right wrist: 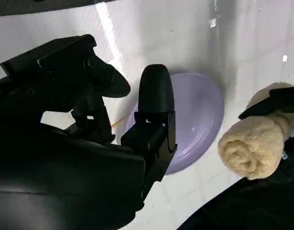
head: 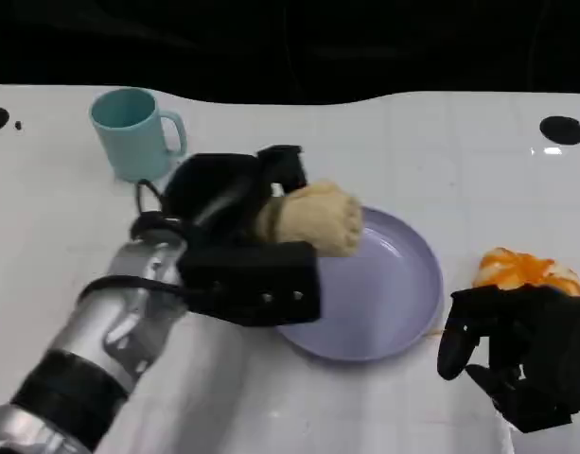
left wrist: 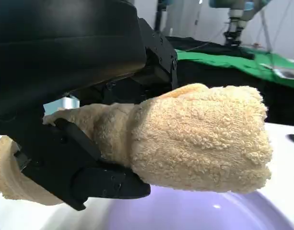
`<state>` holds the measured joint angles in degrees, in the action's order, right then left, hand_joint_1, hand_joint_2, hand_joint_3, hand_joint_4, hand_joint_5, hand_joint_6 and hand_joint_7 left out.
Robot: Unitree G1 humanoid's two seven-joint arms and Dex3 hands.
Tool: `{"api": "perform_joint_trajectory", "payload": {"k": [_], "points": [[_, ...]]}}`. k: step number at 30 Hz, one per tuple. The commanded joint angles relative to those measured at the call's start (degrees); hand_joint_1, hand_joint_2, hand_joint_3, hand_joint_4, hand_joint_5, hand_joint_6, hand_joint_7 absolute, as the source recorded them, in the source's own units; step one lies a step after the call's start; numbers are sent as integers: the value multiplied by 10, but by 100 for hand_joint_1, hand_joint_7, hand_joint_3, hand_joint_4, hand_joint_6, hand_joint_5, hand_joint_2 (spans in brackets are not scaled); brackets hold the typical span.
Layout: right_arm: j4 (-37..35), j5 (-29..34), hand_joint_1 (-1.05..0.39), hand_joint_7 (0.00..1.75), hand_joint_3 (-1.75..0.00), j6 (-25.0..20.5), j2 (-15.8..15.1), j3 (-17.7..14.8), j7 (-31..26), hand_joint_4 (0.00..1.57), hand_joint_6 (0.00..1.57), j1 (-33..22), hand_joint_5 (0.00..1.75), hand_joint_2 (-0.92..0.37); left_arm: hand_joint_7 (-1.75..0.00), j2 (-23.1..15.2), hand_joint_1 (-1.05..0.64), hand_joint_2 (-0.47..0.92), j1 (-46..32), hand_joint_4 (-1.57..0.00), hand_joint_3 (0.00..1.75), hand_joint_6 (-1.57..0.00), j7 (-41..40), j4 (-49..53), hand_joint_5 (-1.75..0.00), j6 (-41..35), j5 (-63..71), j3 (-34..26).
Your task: Grasp the towel on the left side of the plate with the left hand and place it into the plate.
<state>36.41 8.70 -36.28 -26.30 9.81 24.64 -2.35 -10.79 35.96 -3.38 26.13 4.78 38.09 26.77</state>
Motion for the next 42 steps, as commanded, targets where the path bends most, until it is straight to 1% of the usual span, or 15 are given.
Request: {"api": "perform_joint_trajectory", "payload": {"k": [1, 4, 6, 8, 11, 13, 15, 16, 19, 21, 23, 26, 30, 37, 42], "points": [[3, -5, 0, 141, -101, 1, -7, -7, 4, 70, 68, -4, 168, -61, -175, 32, -17, 47, 19, -92, 99, -63, 4, 2, -175, -24, 17, 14], [0, -7, 1, 141, -102, 5, -8, -8, 4, 70, 68, -5, 168, -60, -175, 58, -17, 45, 27, -92, 104, -63, 5, 16, -175, -50, 28, 22], [0, -6, 0, 141, -102, 5, -9, -7, 4, 70, 68, -4, 167, -60, -134, 74, -17, 46, 32, -91, 103, -68, 5, 26, -175, -66, 34, 29], [1, -5, 0, 141, -102, 4, -11, -7, 4, 70, 68, -5, 166, -60, -105, 87, -16, 48, 37, -89, 93, -78, 7, 38, -175, -79, 41, 37], [3, -5, 0, 141, -101, 4, -11, -8, 3, 71, 69, -5, 167, -60, -90, 94, -20, 56, 41, -87, 77, -84, 1, 49, -175, -91, 60, 53], [3, -6, 0, 141, -101, 5, -12, -8, 3, 71, 69, -6, 168, -61, -69, 95, -24, 71, 39, -81, 47, -85, -3, 54, -171, -90, 66, 59], [2, -7, 1, 142, -101, 7, -13, -9, 4, 71, 69, -6, 169, -61, -45, 93, -28, 85, 38, -68, 21, -86, 7, 55, -158, -89, 66, 62], [2, -8, 1, 142, -101, 7, -12, -9, 4, 71, 69, -6, 169, -61, -32, 89, -31, 89, 39, -56, 14, -76, 24, 53, -145, -91, 68, 66], [-1, -11, 1, 143, -100, 12, -14, -12, 6, 71, 68, -6, 170, -61, -5, 78, -50, 92, 39, -29, 10, -43, 54, 45, -78, -92, 71, 75], [-3, -12, 1, 143, -101, 17, -15, -12, 7, 70, 68, -6, 171, -61, -1, 75, -58, 92, 37, -19, 8, -30, 62, 42, -60, -89, 69, 75], [-4, -13, 0, 143, -101, 17, -15, -13, 7, 70, 67, -6, 171, -61, 0, 71, -65, 92, 35, -11, 7, -22, 76, 36, -53, -92, 68, 75], [-4, -11, 0, 143, -101, 18, -16, -12, 6, 69, 67, -6, 171, -61, 0, 62, -72, 92, 31, -2, 8, -16, 95, 21, -50, -93, 66, 72], [-3, -11, 0, 143, -101, 18, -17, -12, 6, 69, 67, -6, 170, -61, 0, 49, -76, 92, 25, -1, 10, -14, 123, -6, -52, -92, 58, 68], [-10, -15, 1, 143, -101, 26, -15, -15, 6, 70, 67, -5, 170, -62, -12, 10, -62, 92, -14, -31, 11, -40, 155, -99, -68, -63, 8, 31], [-13, -14, 1, 144, -102, 27, -13, -16, 4, 71, 68, -4, 170, -61, -14, -22, -55, 92, -42, -56, 18, -58, 195, -170, -69, -62, -32, -4]]}}
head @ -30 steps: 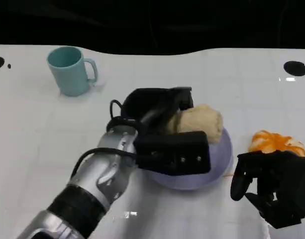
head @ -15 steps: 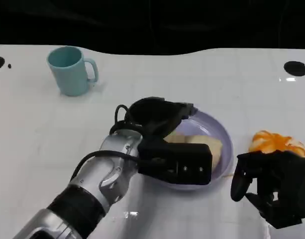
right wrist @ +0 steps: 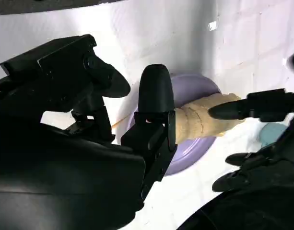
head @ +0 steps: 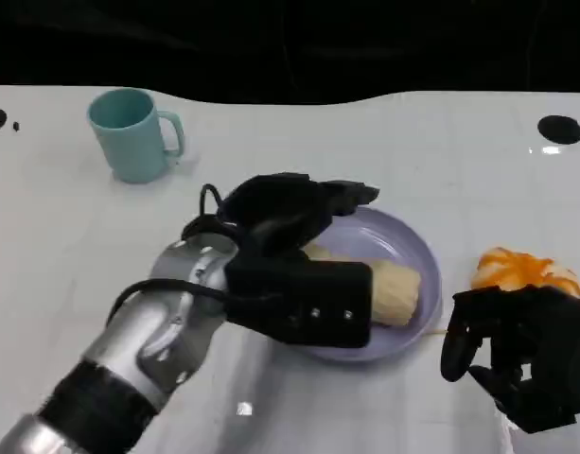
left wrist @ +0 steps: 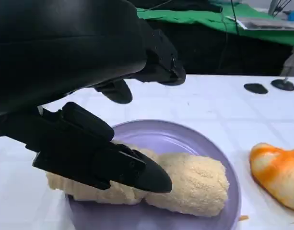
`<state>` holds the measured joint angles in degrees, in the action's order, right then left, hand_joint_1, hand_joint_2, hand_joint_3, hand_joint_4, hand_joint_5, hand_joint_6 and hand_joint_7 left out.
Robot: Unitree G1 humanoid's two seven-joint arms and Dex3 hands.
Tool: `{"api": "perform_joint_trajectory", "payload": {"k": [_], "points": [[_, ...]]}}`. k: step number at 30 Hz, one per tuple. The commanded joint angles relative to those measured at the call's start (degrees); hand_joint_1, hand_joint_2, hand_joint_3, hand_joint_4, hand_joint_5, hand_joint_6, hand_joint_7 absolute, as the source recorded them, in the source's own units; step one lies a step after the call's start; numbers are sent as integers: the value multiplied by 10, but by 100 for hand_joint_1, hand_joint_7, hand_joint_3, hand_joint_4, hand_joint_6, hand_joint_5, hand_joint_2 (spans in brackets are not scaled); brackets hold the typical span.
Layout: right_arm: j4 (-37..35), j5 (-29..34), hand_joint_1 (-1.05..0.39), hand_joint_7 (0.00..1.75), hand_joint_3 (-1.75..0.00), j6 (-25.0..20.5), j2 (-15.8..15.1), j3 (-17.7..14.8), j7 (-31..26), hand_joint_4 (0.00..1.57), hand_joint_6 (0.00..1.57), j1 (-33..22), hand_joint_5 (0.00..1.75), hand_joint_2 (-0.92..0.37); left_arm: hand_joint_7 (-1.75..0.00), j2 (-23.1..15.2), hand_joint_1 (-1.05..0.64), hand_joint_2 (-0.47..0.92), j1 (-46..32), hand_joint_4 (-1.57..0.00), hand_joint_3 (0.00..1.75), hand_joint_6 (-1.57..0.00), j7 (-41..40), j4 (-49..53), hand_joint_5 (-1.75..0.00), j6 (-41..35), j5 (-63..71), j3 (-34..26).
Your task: Grasp the towel on the left side of the plate with the left hand and place it into the plate.
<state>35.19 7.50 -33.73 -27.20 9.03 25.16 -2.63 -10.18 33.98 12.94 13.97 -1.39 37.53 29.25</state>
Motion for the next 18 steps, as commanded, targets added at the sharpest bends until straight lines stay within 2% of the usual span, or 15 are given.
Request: {"api": "perform_joint_trajectory", "payload": {"k": [1, 4, 7, 10, 12, 13, 14, 16, 18], "points": [[-1, -2, 1, 144, -102, 2, -3, -8, -1, 71, 68, -1, 170, -61, -13, -32, -53, 92, -28, -63, 19, -63, 42, -62, -67, -6, -39, -38], [0, -2, 1, 144, -103, -2, -1, -6, -1, 71, 68, 0, 170, -61, -12, -45, -48, 92, -62, -79, 20, -76, 89, -127, -61, -30, -102, -80], [-1, -1, 2, 144, -104, -1, -1, -5, -1, 71, 68, 1, 171, -60, -14, -58, -40, 92, -108, -84, 21, -85, 130, -208, -64, -69, -160, -120], [1, 0, 2, 144, -103, -9, 0, -4, -2, 70, 68, 5, 170, -60, -17, -61, -31, 92, -155, -71, 22, -94, 151, -275, -121, -107, -218, -159], [1, 0, 2, 144, -102, -14, 0, -2, -1, 70, 67, 7, 169, -61, -20, -67, -27, 92, -185, -69, 24, -99, 160, -307, -129, -118, -252, -180], [1, 0, 2, 144, -102, -14, 0, -2, -1, 70, 67, 7, 169, -61, -32, -70, -24, 90, -197, -70, 29, -99, 164, -320, -129, -124, -266, -188], [-1, 0, 2, 144, -101, -12, -1, -1, -1, 70, 67, 8, 169, -62, -62, -70, -21, 85, -211, -71, 42, -89, 167, -335, -130, -135, -284, -199], [-2, 1, 1, 144, -101, -13, -1, 1, -1, 70, 67, 9, 170, -62, -99, -74, -19, 66, -233, -72, 80, -77, 170, -362, -135, -160, -306, -214], [0, 2, 1, 143, -100, -17, -1, 3, -1, 69, 67, 10, 170, -62, -112, -82, -17, 59, -256, -72, 95, -74, 171, -396, -143, -187, -318, -224]]}}
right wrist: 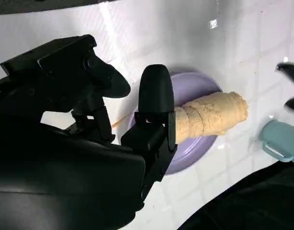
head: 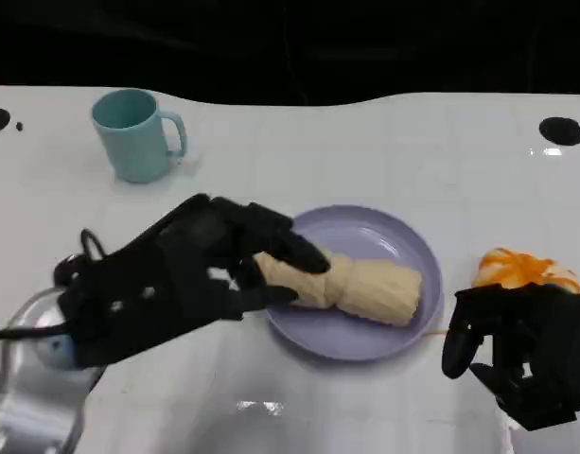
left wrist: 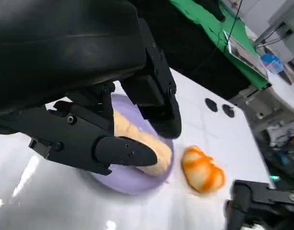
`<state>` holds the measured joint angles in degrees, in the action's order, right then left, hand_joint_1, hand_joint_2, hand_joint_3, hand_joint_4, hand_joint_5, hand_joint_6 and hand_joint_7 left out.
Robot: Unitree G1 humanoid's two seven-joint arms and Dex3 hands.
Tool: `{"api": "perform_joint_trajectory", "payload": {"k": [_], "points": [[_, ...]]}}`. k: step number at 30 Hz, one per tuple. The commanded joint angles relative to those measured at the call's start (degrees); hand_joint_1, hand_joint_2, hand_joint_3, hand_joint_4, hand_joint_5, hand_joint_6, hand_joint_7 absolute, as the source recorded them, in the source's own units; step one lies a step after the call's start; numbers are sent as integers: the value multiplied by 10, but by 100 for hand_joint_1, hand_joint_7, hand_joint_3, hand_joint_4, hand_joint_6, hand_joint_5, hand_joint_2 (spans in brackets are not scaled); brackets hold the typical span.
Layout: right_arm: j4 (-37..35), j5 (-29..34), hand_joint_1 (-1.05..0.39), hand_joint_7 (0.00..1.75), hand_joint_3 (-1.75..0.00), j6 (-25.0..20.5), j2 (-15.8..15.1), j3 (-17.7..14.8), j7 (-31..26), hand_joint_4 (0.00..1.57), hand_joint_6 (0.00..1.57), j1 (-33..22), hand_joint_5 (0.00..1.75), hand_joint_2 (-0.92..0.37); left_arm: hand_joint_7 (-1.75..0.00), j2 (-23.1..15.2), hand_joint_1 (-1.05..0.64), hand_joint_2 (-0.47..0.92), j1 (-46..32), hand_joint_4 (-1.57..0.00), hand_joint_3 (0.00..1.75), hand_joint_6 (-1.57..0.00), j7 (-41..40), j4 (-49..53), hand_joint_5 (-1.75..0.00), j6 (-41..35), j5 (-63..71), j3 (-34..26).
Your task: Grasp the towel on the left side of the plate with the left hand and place it into the plate.
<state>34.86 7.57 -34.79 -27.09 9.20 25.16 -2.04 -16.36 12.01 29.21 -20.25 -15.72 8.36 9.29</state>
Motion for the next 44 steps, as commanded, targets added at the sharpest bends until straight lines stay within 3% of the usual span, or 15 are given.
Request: {"api": "perform_joint_trajectory", "payload": {"k": [1, 4, 8, 15, 20, 32, 44], "points": [[4, 1, 1, 143, -100, -7, -2, 1, -2, 69, 67, 4, 170, -62, -116, -23, -17, 57, -50, -72, 98, -74, 9, -76, -145, -69, -38, -32], [3, 0, 1, 143, -99, -8, -1, 2, -2, 69, 67, 7, 169, -62, -128, -21, -12, 56, -96, -74, 105, -75, 7, -151, -160, -160, -90, -65], [2, -6, 2, 143, -99, -11, 0, -3, 0, 69, 68, 8, 169, -62, -141, -14, -9, 52, -144, -73, 119, -72, -2, -211, -172, -224, -152, -99], [-6, -5, 1, 142, -99, 2, -8, -7, 3, 69, 67, 6, 171, -62, -145, -2, -9, 49, -186, -76, 129, -73, -37, -250, -175, -325, -222, -133], [-10, -2, 1, 141, -99, 11, -12, -6, 3, 69, 68, 5, 168, -62, -158, -14, -9, 45, -177, -81, 140, -73, -31, -216, -175, -339, -261, -137], [-24, 6, 1, 142, -101, 36, -10, -7, -3, 71, 69, 1, 171, -60, -157, -59, -12, 46, -161, -82, 135, -73, -16, -140, -175, -290, -266, -106], [-28, 4, 0, 142, -102, 46, -7, -10, -1, 72, 69, 0, 170, -60, -157, -64, -10, 45, -156, -82, 136, -74, -37, -135, -175, -287, -264, -103]]}}
